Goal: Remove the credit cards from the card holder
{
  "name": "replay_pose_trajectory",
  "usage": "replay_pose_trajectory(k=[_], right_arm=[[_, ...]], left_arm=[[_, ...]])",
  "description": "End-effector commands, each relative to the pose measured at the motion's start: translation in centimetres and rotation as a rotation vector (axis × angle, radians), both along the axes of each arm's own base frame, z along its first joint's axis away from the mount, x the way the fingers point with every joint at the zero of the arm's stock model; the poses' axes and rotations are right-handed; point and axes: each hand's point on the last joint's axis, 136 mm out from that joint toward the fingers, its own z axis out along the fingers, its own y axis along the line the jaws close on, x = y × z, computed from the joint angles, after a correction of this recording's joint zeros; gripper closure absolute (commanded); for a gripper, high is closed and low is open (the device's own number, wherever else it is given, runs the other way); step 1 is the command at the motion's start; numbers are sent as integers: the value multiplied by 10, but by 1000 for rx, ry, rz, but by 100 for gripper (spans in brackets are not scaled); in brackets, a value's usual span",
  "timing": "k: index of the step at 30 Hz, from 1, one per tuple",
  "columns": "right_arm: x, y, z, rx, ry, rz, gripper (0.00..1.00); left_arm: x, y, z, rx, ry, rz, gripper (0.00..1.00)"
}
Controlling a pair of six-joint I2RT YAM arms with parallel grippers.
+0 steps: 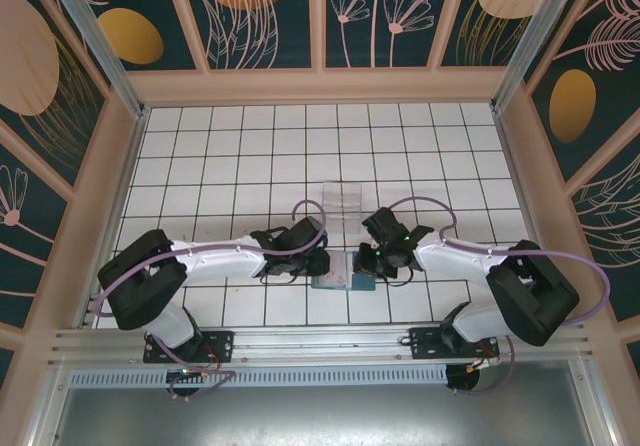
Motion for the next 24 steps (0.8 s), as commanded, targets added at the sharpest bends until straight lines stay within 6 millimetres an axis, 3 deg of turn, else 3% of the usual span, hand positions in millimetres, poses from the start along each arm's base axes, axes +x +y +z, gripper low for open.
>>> replay_pose_trajectory(k=[1,11,16,24], right_arm=[[1,-8,3,-28,-4,-15,84],[8,5,23,60,-61,-13,80],[9,20,34,190,-84,-6,75],[8,28,29,311,-78,8,74]], left_arm=[[-3,4,-12,28,8,-17,73],[-8,8,-23,46,31,-13,76],[-8,10,-26,54,36,-12,75],[-10,11,-30,65,47,-15,75]])
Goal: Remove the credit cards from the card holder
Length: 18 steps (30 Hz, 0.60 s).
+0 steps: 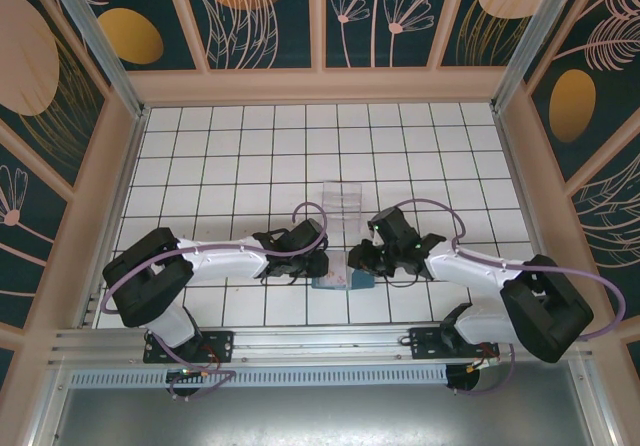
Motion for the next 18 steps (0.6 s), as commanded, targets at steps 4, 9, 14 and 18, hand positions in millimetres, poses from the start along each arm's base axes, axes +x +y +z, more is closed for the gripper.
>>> replay_pose_trajectory(k=[4,9,14,18], right_arm=[[0,13,1,122,-8,30,74],[-5,13,-12,146,14,41,76],[-7,14,-17,163,16,49,78],[-9,14,-20,179,21,54,79]], left_arm=[[-10,10,-19,56,45,-11,75],[-10,11,-23,74,52,-10,76],[-11,13,-24,87,57,-10,76],[-11,14,-26,97,64,-10,76]])
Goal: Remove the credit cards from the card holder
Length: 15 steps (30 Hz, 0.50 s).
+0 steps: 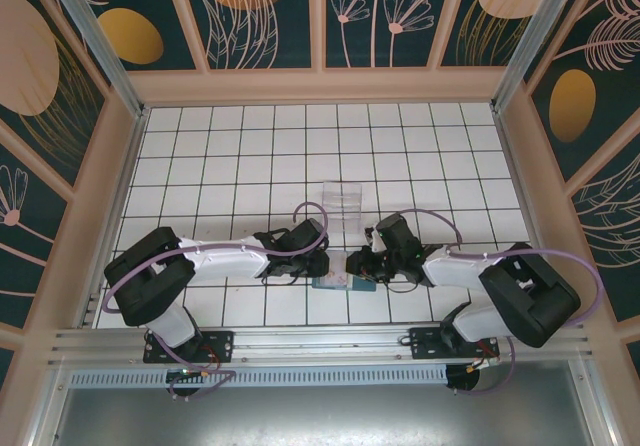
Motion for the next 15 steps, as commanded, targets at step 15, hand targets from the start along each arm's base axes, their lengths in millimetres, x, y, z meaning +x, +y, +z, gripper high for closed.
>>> replay_pose_trajectory(k=[15], right_arm=[[-2,-3,2,49,-6,-7,91]], left_arm=[[-12,18,-25,120,65,-7,76]])
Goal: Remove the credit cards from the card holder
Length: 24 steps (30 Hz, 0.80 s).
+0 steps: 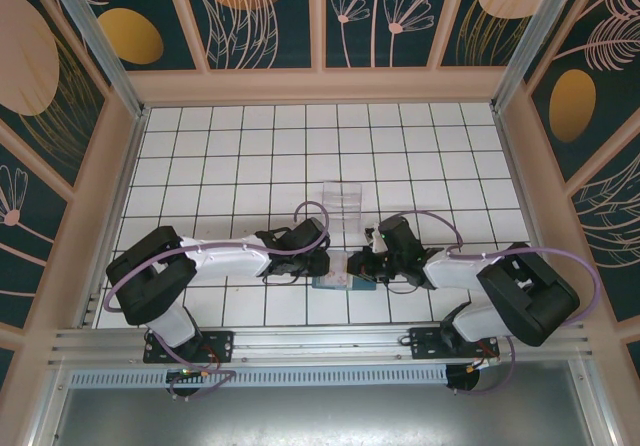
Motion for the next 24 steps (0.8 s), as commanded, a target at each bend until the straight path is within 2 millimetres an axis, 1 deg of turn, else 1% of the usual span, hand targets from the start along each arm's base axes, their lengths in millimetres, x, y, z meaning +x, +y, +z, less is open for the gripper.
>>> replay_pose_trajectory(k=[1,3,7,18,19,21,24], right_arm=[[-2,-4,0,10,3,-9,92],[-2,-6,1,11,2,-14,96],[-3,-9,-1,3,7,-17,99],[-2,-26,-5,-24,13,-53,99],[-1,-26,-4,-21,11,-53,98],[0,-25,-2,-10,4,-49,89],[1,-22,0,4,-2,-39,81]], left_arm=[[-12,20,-26,113,61,-5,76],[-12,21,-26,117,59,-4,76],[-12,22,-26,127,59,0,76],[-11,25,-26,149,59,7,76],[-11,25,-26,149,58,6,76],[-10,24,-26,147,57,6,76],[-10,24,-25,146,56,4,76]])
